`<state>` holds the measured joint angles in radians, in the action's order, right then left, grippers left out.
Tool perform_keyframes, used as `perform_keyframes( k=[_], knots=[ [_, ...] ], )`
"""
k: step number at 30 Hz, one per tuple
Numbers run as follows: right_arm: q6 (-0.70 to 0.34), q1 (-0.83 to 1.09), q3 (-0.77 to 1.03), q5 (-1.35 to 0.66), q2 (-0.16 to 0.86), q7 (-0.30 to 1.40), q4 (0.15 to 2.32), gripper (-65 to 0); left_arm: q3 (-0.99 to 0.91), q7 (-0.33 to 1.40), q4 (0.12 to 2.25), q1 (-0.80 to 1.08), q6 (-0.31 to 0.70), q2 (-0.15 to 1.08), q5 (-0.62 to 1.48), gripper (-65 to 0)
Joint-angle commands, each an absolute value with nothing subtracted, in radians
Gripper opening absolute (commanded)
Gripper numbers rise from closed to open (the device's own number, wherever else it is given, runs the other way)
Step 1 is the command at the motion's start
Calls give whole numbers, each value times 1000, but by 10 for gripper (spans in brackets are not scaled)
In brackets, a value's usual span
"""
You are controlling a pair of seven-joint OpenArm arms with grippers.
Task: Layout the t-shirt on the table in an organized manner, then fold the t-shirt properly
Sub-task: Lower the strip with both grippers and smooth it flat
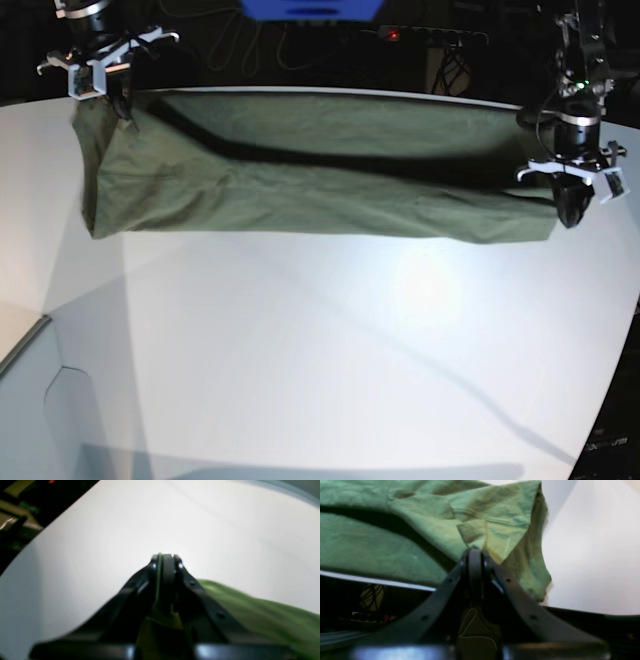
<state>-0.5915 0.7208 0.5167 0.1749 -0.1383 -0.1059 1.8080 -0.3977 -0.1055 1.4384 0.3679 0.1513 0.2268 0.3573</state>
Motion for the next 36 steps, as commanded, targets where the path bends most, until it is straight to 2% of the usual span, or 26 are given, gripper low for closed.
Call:
perform_keyframes(
  k=[1, 7, 24, 36],
  knots=[
    [-601, 730, 516, 157, -134, -134, 1814, -650, -407, -130, 1431, 367, 148, 237, 363, -649],
    [-601, 730, 513, 157, -134, -134, 1801, -650, -403, -130, 1356, 357, 148, 242, 363, -649],
    [-601, 760, 515, 157, -134, -134, 1796, -650, -410, -130, 1365, 377, 148, 237, 363, -649],
    [-601, 707, 521, 157, -104, -134, 1650, -650, -412, -127, 1360, 406, 148, 237, 363, -649]
  ],
)
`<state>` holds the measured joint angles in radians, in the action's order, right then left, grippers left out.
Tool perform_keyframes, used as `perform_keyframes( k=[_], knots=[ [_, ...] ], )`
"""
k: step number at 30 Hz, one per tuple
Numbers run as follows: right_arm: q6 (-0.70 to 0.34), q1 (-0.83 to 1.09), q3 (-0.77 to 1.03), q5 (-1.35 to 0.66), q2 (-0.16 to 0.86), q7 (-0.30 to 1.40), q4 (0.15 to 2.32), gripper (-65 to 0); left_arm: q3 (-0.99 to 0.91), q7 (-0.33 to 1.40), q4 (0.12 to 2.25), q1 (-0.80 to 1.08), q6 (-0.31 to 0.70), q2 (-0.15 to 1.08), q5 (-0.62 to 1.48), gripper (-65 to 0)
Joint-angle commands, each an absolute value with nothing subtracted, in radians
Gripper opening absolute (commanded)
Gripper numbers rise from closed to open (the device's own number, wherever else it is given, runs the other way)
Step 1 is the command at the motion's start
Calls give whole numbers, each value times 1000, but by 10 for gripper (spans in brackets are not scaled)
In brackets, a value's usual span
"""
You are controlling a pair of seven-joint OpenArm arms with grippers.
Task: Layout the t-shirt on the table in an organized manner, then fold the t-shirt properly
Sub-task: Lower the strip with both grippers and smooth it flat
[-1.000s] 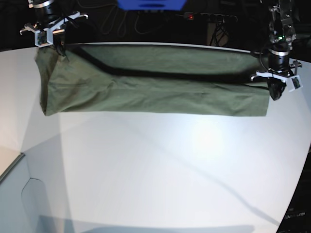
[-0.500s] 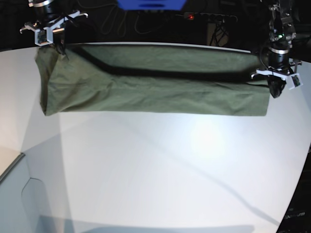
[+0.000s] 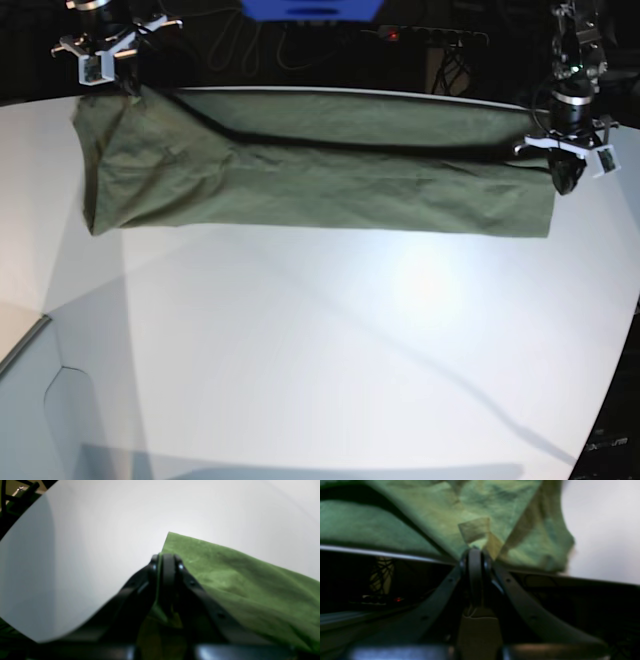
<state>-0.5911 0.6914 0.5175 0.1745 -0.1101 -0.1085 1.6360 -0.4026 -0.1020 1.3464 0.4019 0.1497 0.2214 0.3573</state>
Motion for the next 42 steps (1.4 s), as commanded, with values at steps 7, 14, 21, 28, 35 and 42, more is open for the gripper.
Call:
perform_keyframes(
  k=[7, 14, 21, 28, 35, 42],
  knots=[
    [-601, 690, 521, 159, -93, -131, 1643, -650, -407, -122, 1354, 412, 148, 236, 363, -649],
    [-601, 610, 545, 160, -93, -128, 1621, -650, -406, -120, 1354, 412, 148, 236, 363, -646],
    [-601, 535, 570, 160, -91, -128, 1621, -650, -409, -120, 1351, 412, 148, 236, 361, -648],
    [-601, 440, 591, 162, -84, -127, 1577, -650, -410, -127, 1280, 410, 148, 236, 363, -646],
    [-601, 395, 598, 162, -44, -127, 1449, -650, -410, -124, 1268, 406, 148, 236, 363, -645],
    [-601, 375, 598, 162, -39, -127, 1372, -486, -410, -120, 1268, 403, 148, 237, 363, -510]
  ],
)
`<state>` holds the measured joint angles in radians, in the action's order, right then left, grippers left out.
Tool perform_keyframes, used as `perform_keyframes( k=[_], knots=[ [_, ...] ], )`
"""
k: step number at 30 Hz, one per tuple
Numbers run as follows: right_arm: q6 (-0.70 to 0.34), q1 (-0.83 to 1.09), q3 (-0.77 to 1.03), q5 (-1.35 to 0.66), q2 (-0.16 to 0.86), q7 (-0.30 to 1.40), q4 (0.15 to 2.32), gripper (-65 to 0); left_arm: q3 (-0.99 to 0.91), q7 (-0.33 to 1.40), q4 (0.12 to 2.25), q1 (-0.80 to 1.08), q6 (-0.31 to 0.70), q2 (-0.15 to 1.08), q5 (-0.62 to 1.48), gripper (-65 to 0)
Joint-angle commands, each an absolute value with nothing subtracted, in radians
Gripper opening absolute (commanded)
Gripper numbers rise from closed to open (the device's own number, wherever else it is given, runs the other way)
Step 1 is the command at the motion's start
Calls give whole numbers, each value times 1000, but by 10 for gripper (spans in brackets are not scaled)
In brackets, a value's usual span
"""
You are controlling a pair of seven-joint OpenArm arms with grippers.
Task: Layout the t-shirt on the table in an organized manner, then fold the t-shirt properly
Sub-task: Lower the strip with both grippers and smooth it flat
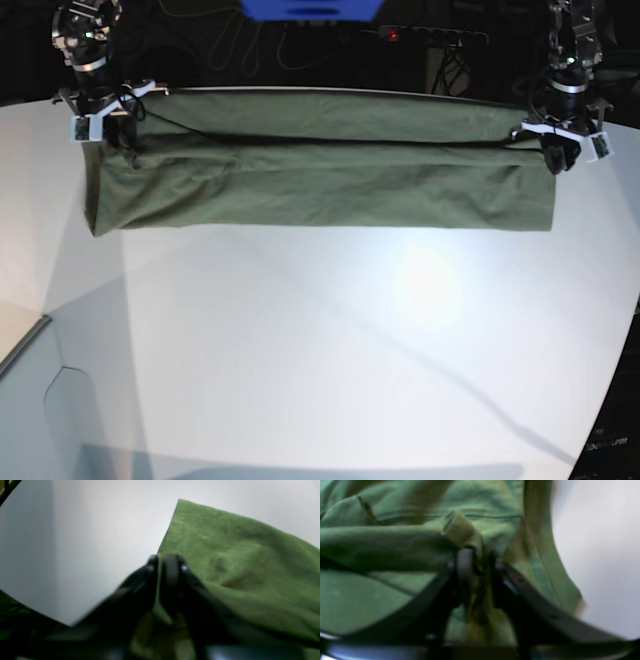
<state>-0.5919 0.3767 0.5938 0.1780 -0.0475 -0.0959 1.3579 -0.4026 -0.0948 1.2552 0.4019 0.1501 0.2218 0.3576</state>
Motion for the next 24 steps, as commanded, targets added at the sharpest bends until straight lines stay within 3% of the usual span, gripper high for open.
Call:
perform_keyframes(
  k=[1, 3, 5, 24],
  knots=[
    [-601, 375, 598, 162, -35, -127, 1371, -445, -410, -120, 1268, 403, 148, 237, 363, -454],
    [-601, 377, 593, 162, -35, -127, 1371, -379, -410, -120, 1280, 403, 148, 236, 363, -365],
    [-601, 377, 593, 162, -35, -127, 1371, -339, -412, -128, 1302, 410, 148, 234, 363, -318],
    [-601, 374, 588, 162, -38, -127, 1372, -325, -461, -45, 1224, 331, 150, 214, 364, -312]
  ],
)
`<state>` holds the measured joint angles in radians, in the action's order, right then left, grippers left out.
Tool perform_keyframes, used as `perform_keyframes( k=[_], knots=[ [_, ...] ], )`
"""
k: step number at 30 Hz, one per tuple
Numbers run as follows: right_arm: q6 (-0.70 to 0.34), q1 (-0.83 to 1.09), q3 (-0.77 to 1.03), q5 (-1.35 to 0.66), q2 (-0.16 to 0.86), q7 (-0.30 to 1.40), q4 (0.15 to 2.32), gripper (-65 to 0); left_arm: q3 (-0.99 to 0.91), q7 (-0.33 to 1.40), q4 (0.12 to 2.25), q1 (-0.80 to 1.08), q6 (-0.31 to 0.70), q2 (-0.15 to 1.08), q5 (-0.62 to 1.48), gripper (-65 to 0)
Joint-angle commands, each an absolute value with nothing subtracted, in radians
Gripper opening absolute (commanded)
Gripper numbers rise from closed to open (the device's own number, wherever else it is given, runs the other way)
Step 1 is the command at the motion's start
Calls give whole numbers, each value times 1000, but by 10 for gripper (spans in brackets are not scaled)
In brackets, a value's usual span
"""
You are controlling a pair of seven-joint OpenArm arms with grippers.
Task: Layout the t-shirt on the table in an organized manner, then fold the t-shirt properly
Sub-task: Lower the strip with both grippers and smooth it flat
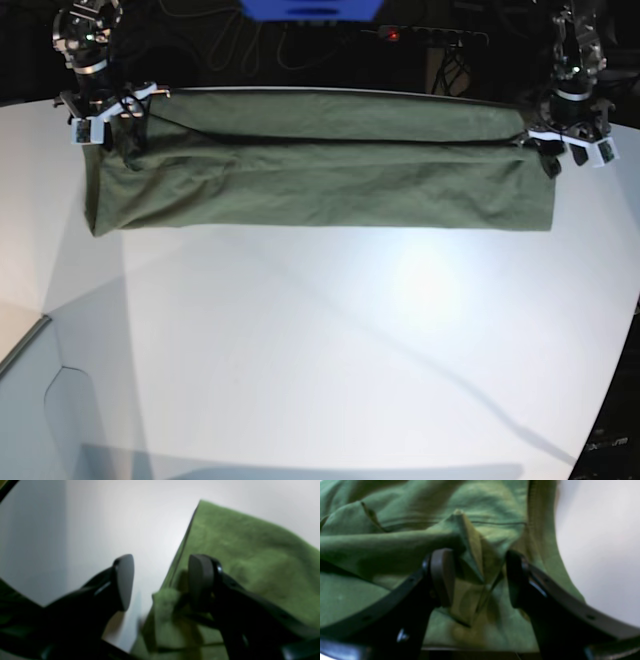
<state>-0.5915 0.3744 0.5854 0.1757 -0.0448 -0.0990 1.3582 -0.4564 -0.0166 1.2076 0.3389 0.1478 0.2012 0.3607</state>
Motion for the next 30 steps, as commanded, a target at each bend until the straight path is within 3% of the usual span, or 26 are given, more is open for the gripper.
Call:
perform_keyframes(
  k=[1, 30],
  knots=[
    [-601, 374, 588, 162, -38, -127, 1372, -325, -460, -45, 1224, 331, 150, 211, 364, -312],
    [-601, 372, 587, 162, -36, -127, 1371, -325, -381, -45, 1089, 272, 148, 209, 363, -315]
  ],
)
